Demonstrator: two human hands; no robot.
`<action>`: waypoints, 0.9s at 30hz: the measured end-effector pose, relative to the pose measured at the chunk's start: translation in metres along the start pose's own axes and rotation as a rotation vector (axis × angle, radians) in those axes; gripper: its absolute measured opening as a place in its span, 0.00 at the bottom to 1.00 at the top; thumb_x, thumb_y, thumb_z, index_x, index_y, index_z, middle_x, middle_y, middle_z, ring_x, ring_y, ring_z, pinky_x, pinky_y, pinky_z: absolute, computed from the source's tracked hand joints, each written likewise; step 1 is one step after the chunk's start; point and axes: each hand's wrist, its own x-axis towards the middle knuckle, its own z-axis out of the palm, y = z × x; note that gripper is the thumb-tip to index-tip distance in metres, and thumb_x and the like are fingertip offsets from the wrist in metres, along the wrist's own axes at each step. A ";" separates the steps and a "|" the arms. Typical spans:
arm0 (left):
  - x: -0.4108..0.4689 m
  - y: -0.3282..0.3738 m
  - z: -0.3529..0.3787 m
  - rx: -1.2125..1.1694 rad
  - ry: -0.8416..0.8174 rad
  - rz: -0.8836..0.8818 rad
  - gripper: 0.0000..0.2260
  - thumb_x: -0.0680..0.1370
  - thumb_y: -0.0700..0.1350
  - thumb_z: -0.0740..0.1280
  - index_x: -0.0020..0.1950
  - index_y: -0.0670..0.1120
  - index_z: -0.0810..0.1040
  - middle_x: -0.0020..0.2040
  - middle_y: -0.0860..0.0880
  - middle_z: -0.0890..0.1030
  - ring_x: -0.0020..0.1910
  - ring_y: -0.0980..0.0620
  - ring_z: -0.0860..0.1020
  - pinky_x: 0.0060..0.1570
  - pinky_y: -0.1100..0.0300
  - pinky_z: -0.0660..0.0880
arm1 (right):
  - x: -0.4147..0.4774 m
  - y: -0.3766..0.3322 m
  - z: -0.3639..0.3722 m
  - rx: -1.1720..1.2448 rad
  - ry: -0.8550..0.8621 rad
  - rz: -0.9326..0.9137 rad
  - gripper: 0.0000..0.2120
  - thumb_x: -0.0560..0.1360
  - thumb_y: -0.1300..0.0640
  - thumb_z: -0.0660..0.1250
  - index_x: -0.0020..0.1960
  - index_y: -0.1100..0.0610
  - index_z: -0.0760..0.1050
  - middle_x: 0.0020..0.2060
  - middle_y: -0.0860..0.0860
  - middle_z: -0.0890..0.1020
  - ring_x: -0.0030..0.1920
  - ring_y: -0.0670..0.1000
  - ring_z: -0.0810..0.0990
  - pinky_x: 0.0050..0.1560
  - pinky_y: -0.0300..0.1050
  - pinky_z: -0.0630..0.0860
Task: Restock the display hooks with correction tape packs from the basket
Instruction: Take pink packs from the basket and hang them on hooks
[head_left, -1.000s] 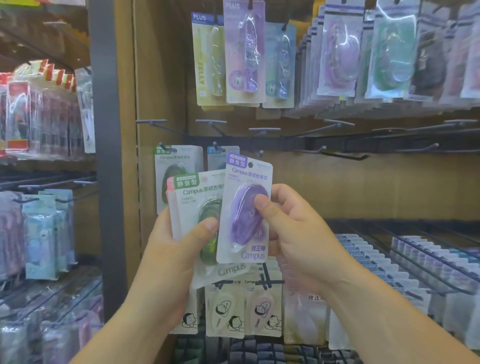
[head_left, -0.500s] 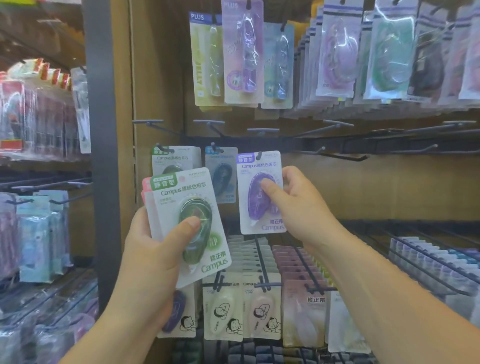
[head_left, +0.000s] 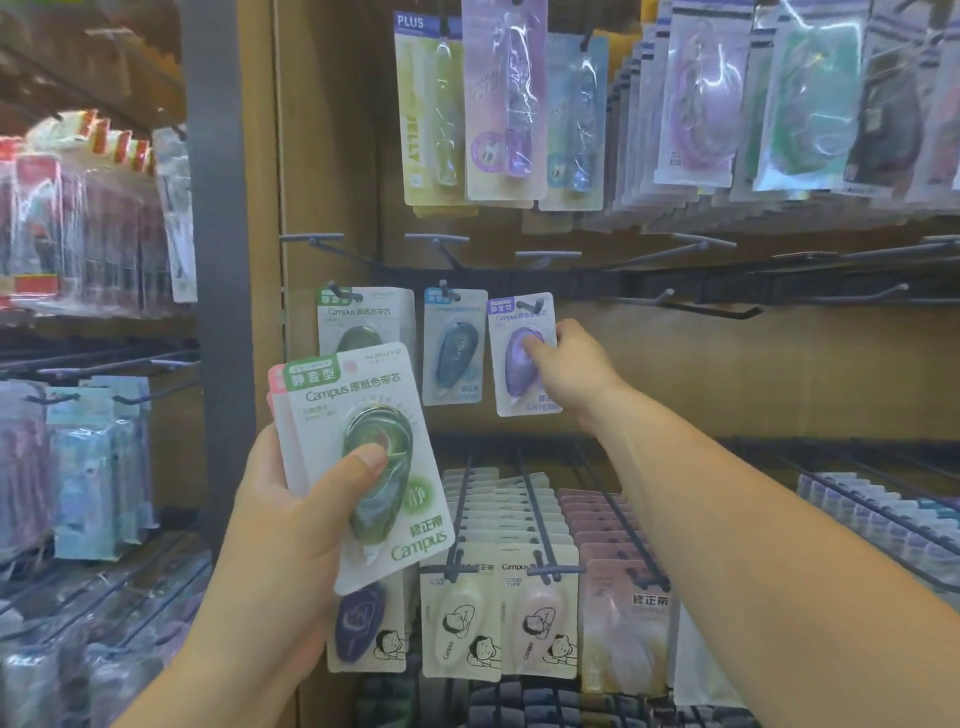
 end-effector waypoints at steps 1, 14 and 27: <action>-0.001 0.000 0.000 -0.004 -0.007 -0.003 0.26 0.70 0.45 0.72 0.70 0.50 0.77 0.59 0.47 0.87 0.55 0.42 0.87 0.43 0.44 0.86 | -0.004 0.000 -0.001 0.018 0.014 0.010 0.18 0.83 0.49 0.65 0.70 0.51 0.66 0.63 0.50 0.78 0.53 0.52 0.81 0.37 0.40 0.76; -0.007 -0.003 0.030 -0.088 -0.130 -0.044 0.19 0.73 0.44 0.70 0.64 0.52 0.82 0.59 0.43 0.87 0.55 0.40 0.87 0.48 0.46 0.85 | -0.165 -0.017 -0.012 0.142 -0.370 -0.325 0.20 0.68 0.42 0.76 0.58 0.45 0.80 0.50 0.43 0.86 0.51 0.45 0.85 0.53 0.45 0.82; -0.015 0.014 0.008 -0.158 -0.057 -0.128 0.24 0.73 0.53 0.68 0.69 0.51 0.78 0.61 0.44 0.86 0.58 0.42 0.86 0.47 0.45 0.84 | -0.169 -0.018 0.011 0.330 -0.365 -0.299 0.12 0.76 0.55 0.75 0.59 0.48 0.81 0.51 0.47 0.87 0.54 0.50 0.85 0.56 0.51 0.82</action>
